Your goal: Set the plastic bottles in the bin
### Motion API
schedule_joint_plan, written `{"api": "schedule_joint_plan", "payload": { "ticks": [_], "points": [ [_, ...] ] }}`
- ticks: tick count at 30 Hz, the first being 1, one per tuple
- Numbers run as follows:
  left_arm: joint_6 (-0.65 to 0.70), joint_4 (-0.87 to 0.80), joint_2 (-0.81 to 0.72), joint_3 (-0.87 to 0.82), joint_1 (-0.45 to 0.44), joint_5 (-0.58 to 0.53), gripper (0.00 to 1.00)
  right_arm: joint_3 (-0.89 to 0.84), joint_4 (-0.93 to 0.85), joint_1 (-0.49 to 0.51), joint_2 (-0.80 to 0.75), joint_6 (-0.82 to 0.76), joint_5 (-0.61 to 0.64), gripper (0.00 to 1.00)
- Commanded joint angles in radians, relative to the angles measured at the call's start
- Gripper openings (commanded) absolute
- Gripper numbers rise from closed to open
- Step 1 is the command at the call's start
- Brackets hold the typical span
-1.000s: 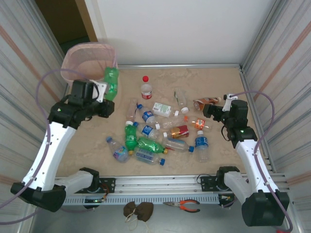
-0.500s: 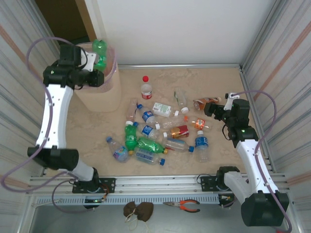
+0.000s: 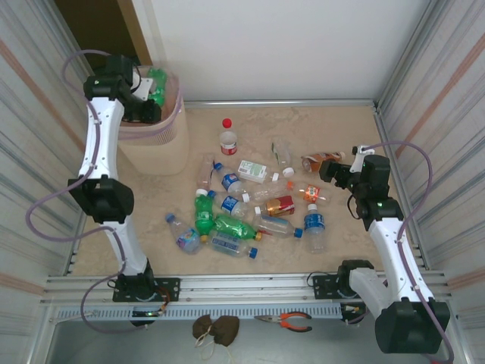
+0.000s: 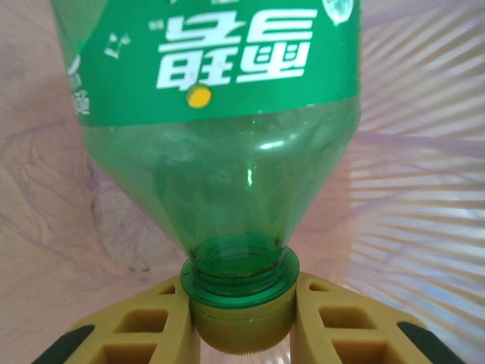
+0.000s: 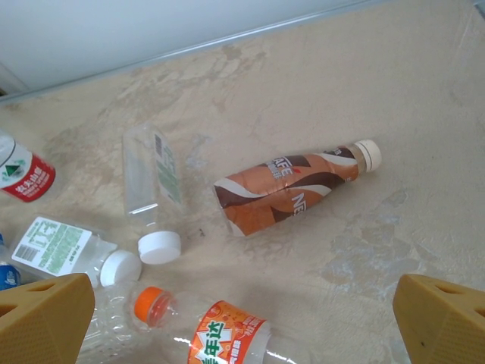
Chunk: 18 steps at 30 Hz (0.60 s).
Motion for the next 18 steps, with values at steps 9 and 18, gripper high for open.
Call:
{"api": "schedule_joint_plan", "payload": {
  "ticks": [9,18],
  "points": [
    [0.046,-0.047,0.114,0.005,0.025,-0.018,0.15,0.007,0.011,-0.016,-0.001,0.021,0.005,1.00],
    [0.028,0.000,0.201,-0.038,0.025,-0.006,0.13,0.002,0.016,-0.028,0.002,0.024,0.000,1.00]
  ]
}}
